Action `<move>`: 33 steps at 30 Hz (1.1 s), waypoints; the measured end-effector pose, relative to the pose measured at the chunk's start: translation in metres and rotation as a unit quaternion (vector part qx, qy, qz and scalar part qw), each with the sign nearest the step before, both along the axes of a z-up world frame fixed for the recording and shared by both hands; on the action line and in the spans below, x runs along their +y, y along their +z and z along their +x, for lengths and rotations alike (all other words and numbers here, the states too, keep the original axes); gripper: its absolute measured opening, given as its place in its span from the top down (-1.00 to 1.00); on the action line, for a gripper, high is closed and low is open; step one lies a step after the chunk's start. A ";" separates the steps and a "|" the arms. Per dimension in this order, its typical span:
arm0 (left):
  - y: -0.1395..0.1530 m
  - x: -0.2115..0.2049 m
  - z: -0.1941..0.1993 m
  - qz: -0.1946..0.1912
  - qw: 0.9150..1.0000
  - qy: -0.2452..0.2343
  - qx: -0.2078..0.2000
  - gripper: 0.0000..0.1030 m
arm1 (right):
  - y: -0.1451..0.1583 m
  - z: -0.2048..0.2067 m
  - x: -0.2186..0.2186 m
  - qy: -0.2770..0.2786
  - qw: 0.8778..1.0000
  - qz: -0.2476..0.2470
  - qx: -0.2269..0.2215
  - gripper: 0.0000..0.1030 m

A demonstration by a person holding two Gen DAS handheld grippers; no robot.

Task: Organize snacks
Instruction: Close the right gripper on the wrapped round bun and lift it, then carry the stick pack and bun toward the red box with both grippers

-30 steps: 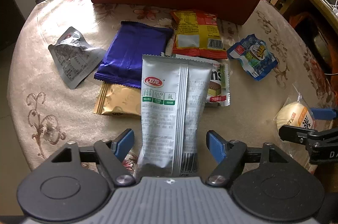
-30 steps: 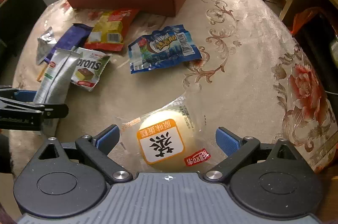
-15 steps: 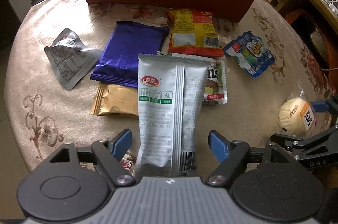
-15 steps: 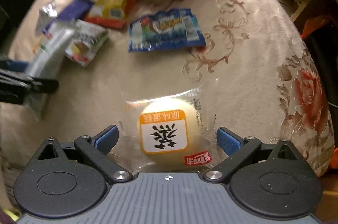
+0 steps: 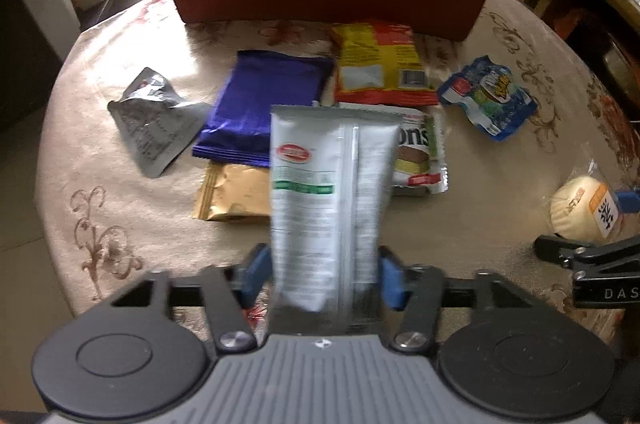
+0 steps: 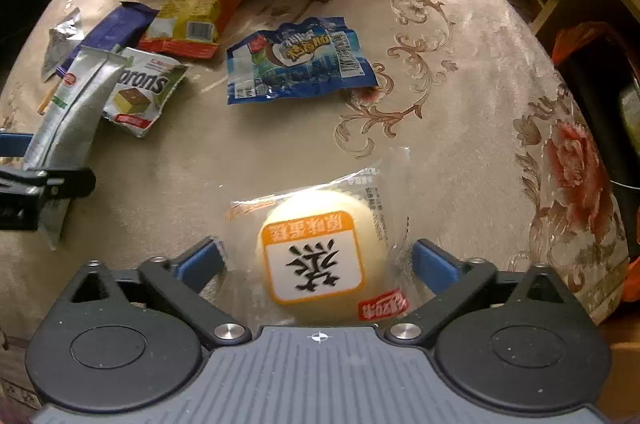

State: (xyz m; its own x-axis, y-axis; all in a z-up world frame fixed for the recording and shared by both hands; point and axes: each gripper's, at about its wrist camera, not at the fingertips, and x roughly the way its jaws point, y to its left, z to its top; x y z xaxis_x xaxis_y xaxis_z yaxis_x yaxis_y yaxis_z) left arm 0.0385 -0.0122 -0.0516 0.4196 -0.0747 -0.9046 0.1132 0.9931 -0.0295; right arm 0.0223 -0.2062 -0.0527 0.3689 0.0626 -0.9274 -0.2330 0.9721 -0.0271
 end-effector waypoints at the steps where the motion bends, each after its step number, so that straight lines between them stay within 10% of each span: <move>1: 0.001 0.003 0.000 -0.006 1.000 0.006 0.001 0.08 | 0.003 -0.003 0.001 0.001 1.000 -0.001 -0.006 -0.71; 33: 0.040 0.006 0.003 -0.061 0.996 0.023 -0.054 0.17 | 0.052 -0.014 0.021 -0.020 0.994 0.055 -0.090 -0.44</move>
